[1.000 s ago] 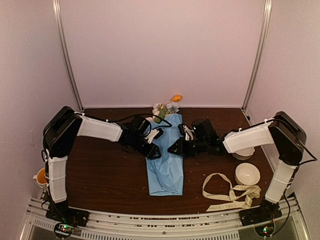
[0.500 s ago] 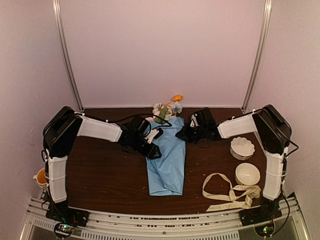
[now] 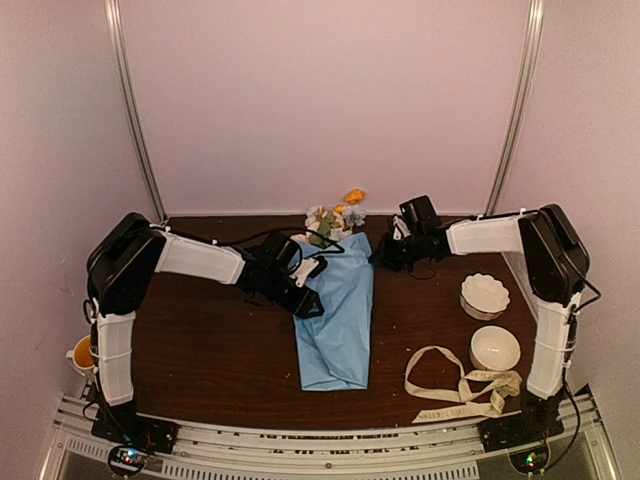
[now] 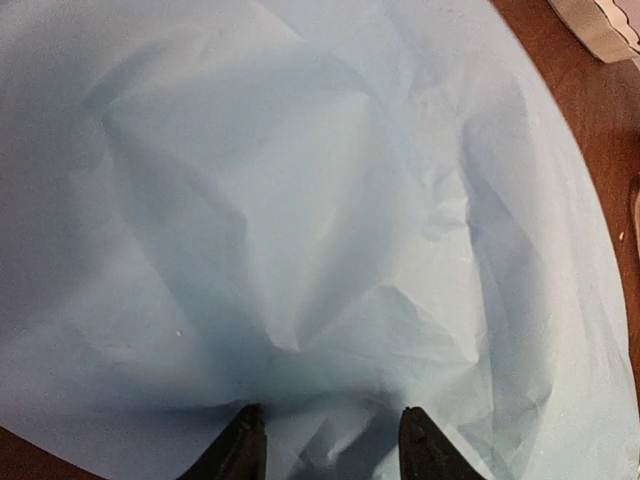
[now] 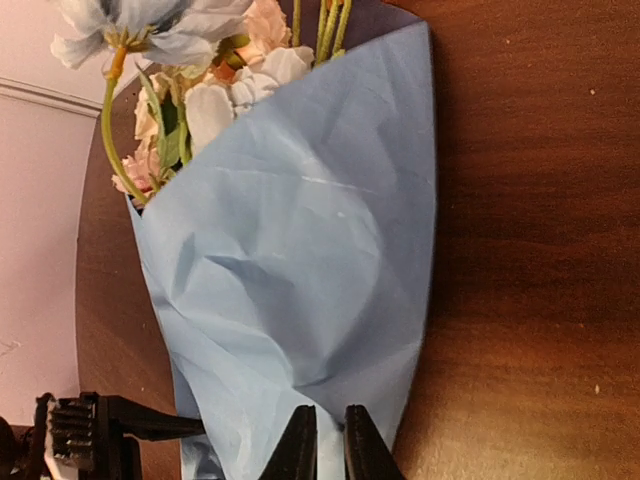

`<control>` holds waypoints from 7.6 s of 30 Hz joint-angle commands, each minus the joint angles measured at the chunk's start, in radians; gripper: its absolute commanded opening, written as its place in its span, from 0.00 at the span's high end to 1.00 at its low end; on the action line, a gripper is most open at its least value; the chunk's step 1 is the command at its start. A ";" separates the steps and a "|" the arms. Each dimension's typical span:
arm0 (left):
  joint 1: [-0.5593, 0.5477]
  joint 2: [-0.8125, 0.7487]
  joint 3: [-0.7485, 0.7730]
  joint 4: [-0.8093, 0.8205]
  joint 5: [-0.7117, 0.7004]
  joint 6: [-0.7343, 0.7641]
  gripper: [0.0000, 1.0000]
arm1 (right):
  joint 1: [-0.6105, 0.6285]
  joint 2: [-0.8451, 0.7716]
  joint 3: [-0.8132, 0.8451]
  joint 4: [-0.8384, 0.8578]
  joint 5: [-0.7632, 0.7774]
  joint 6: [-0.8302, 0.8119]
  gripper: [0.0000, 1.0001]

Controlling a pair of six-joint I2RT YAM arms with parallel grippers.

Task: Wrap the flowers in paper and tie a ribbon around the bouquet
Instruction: Press the fold line on the folded wrapping paper, then pick up the ribbon from the center of the board, then place the folded bouquet on the ribbon.

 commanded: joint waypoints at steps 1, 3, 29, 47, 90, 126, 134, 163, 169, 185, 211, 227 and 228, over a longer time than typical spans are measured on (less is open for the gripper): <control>0.005 0.044 -0.027 -0.030 -0.002 0.009 0.51 | 0.066 -0.156 -0.017 -0.142 0.021 -0.151 0.87; 0.005 0.043 -0.030 -0.026 -0.003 0.008 0.51 | 0.124 -0.187 -0.095 -0.108 -0.042 -0.136 0.86; 0.010 0.047 -0.035 -0.046 -0.041 -0.024 0.51 | 0.423 -0.388 -0.392 -0.151 0.082 -0.277 0.88; 0.016 0.054 -0.027 -0.063 -0.061 -0.009 0.51 | 0.669 -0.252 -0.394 -0.324 0.034 -0.332 0.91; 0.016 0.073 -0.036 -0.037 -0.007 -0.016 0.51 | 0.652 -0.403 -0.412 -0.803 0.454 -0.061 0.14; 0.016 0.076 -0.032 -0.057 -0.019 -0.004 0.51 | 0.245 -1.044 0.137 -0.489 0.260 -0.407 1.00; 0.015 0.079 -0.041 -0.057 -0.027 -0.002 0.51 | 0.173 -1.004 -0.016 -0.718 0.466 -0.272 1.00; 0.016 0.085 -0.048 -0.062 -0.035 -0.002 0.51 | 0.344 -0.300 -0.202 -0.691 0.145 -0.458 0.32; 0.016 0.093 -0.049 -0.056 -0.032 -0.004 0.50 | 0.351 -0.213 -0.247 -0.634 -0.007 -0.466 0.41; 0.016 0.112 -0.043 -0.056 -0.018 0.000 0.50 | 0.421 -0.454 -0.267 -0.650 -0.098 -0.476 1.00; 0.016 0.112 -0.060 -0.052 -0.021 0.002 0.50 | 0.410 -0.403 -0.410 -0.212 0.059 -0.013 0.34; 0.016 0.115 -0.058 -0.051 -0.016 0.000 0.50 | 0.362 -0.235 -0.389 -0.044 -0.054 0.078 0.41; 0.016 0.116 -0.058 -0.050 -0.017 0.001 0.50 | 0.361 -0.226 -0.385 -0.024 -0.075 0.086 0.44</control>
